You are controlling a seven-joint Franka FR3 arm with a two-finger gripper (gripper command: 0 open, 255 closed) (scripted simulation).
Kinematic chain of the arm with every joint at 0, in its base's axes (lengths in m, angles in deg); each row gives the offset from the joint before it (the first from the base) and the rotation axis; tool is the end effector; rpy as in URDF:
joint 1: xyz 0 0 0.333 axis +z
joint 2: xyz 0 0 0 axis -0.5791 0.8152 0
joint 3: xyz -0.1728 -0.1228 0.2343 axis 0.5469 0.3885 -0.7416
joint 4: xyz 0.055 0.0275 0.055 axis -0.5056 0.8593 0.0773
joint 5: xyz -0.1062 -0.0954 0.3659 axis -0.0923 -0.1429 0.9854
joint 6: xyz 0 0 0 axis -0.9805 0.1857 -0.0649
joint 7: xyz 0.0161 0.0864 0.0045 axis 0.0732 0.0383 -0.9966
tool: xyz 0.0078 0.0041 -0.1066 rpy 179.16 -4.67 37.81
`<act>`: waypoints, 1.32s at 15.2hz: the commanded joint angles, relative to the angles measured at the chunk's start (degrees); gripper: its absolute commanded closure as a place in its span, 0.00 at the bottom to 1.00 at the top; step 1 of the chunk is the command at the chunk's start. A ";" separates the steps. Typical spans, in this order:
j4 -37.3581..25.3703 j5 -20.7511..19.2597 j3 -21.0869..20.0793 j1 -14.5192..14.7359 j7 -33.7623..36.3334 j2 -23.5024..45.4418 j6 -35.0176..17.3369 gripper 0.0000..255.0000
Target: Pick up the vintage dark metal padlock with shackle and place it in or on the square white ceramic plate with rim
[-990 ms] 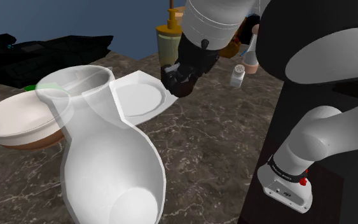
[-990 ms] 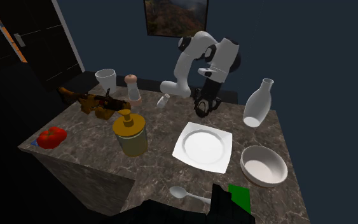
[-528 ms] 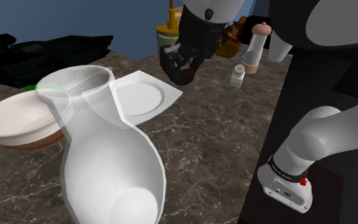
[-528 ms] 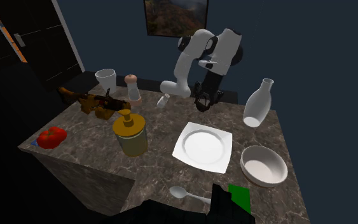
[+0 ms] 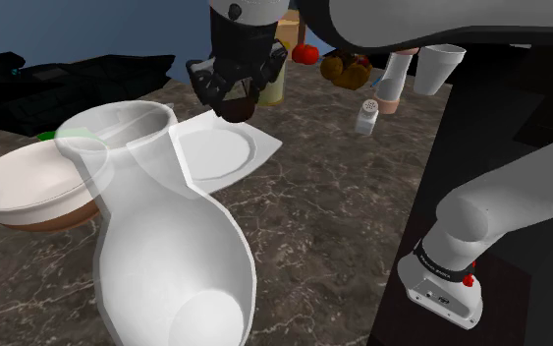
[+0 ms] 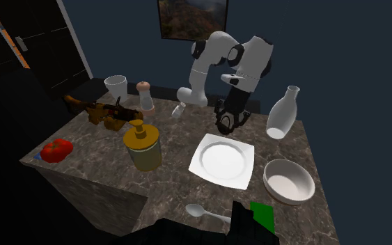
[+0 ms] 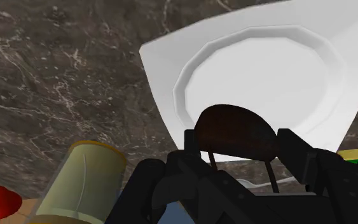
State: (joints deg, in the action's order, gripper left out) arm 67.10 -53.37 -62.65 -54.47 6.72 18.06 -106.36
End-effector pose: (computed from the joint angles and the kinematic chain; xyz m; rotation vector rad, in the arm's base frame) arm 0.3418 0.3722 0.6657 2.9025 -0.2829 0.6735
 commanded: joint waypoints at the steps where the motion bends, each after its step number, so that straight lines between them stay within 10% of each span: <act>1: -3.65 -3.64 -5.14 -4.20 1.82 5.13 -0.26 1.00; 4: -11.42 -17.10 -24.06 -15.78 9.52 19.39 2.50 1.00; 5: -15.08 -34.64 -31.20 -10.39 18.86 35.69 9.56 1.00; 7: -12.30 -27.83 -26.04 -10.76 15.88 29.32 4.87 1.00; 12: -6.77 -20.40 -28.62 -18.88 12.97 22.17 -1.72 1.00; 20: -2.44 -17.19 -24.21 -16.61 12.14 18.90 -6.13 1.00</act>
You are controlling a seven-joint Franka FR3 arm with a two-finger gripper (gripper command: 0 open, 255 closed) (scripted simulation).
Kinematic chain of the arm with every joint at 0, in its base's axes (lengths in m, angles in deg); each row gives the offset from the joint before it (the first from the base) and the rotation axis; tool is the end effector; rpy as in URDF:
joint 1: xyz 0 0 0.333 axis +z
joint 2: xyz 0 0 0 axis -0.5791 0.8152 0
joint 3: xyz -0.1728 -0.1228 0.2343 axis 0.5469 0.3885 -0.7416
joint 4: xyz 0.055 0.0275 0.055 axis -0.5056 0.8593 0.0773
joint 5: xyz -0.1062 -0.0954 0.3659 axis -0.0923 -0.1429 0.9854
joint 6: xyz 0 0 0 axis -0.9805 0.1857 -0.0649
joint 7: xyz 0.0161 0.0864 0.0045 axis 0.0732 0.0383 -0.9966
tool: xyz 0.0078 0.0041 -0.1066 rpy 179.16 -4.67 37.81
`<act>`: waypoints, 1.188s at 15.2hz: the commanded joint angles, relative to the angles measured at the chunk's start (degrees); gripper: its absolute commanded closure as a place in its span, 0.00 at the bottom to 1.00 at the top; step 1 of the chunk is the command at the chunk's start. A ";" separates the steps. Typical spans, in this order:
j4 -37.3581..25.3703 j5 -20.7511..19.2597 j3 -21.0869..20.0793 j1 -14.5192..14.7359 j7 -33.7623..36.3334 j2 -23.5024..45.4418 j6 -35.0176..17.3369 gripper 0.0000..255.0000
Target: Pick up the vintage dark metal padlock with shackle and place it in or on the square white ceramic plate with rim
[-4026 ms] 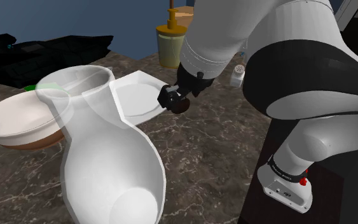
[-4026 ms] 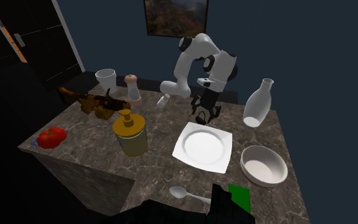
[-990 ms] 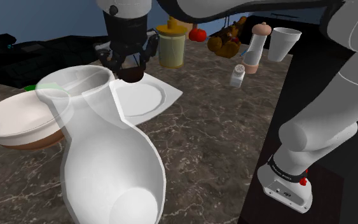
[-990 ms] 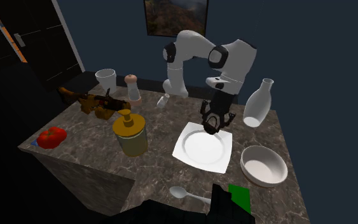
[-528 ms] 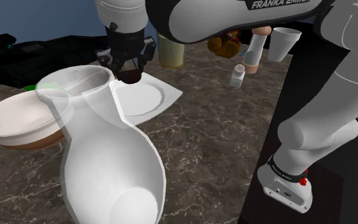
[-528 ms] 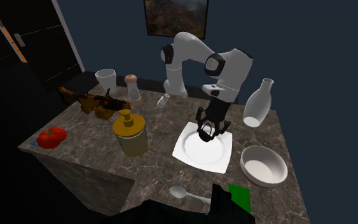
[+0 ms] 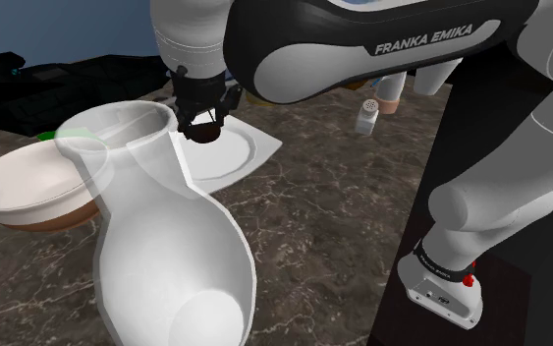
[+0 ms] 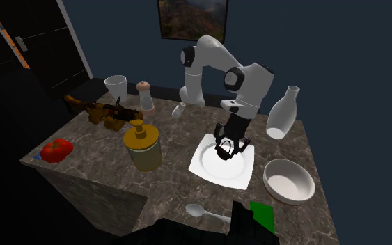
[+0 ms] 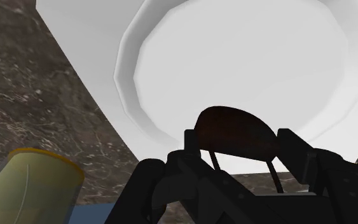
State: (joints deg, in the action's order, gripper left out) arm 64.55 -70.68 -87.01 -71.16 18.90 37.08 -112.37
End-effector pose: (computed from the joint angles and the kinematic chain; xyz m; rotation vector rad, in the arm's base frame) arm 0.4121 0.3993 0.6014 2.9038 -0.2832 0.6746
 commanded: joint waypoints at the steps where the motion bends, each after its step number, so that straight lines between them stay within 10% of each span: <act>1: 0.11 0.12 0.15 0.09 -0.04 -0.12 -0.11 1.00; 4: 0.10 0.12 0.15 0.09 -0.05 -0.12 -0.10 1.00; 5: 0.10 0.12 0.15 0.09 -0.05 -0.12 -0.10 0.00; 18: -6.28 1.76 -0.31 0.91 -1.28 -1.41 6.57 0.00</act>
State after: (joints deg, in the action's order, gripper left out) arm 58.43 -68.89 -87.21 -70.20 17.61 35.62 -105.99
